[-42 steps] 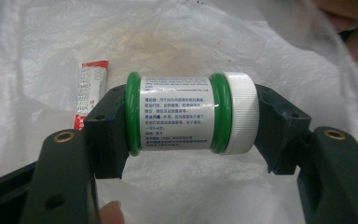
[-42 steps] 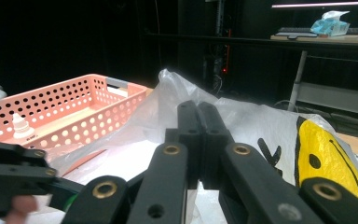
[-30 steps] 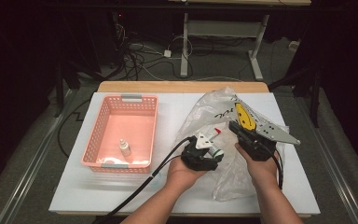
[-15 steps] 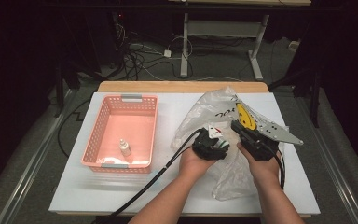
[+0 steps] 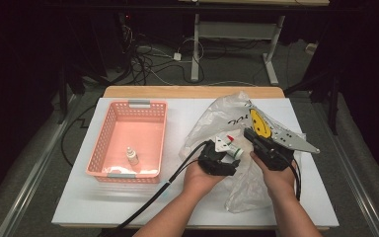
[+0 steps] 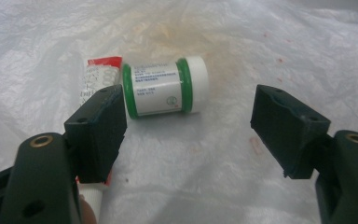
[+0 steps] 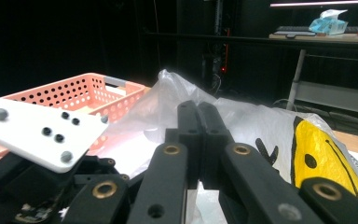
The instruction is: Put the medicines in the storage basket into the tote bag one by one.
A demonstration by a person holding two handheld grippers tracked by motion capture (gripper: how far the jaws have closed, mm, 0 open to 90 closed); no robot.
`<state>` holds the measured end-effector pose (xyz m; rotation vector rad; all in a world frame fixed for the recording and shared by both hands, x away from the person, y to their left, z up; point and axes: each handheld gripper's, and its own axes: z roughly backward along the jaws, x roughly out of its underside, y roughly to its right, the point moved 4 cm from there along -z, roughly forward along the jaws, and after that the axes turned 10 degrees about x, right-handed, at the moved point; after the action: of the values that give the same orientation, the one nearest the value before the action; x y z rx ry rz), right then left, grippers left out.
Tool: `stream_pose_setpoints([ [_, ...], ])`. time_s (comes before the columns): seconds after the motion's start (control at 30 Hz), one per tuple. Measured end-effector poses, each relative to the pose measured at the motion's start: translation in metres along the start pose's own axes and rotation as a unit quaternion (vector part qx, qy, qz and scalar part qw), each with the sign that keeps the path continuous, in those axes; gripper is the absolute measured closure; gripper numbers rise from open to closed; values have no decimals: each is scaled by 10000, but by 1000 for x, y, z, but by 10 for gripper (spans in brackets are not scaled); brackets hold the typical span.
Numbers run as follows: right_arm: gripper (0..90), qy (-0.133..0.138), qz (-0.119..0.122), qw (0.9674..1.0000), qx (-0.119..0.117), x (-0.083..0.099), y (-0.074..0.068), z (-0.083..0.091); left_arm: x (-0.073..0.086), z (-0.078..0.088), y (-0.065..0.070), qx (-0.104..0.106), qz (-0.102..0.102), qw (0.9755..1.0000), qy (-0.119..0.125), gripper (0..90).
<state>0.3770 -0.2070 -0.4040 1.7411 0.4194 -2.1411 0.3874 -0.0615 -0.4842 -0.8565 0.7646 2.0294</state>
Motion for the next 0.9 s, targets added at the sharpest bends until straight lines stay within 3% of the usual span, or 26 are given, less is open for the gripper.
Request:
stream_pose_setpoints([
  [0.33,900,-9,53,10000,-13,1,0,-1,16,6,4,138,-51,9998,-127,334],
  [0.57,900,-28,29,10000,-14,2,-1,-1,27,19,18,275,-162,9995,69,322],
  [0.73,900,-37,56,10000,-13,2,-2,-1,37,30,24,497,-51,9986,165,313],
  [0.9,900,-48,77,10000,-20,2,-3,-2,46,44,32,580,-100,9979,265,297],
])
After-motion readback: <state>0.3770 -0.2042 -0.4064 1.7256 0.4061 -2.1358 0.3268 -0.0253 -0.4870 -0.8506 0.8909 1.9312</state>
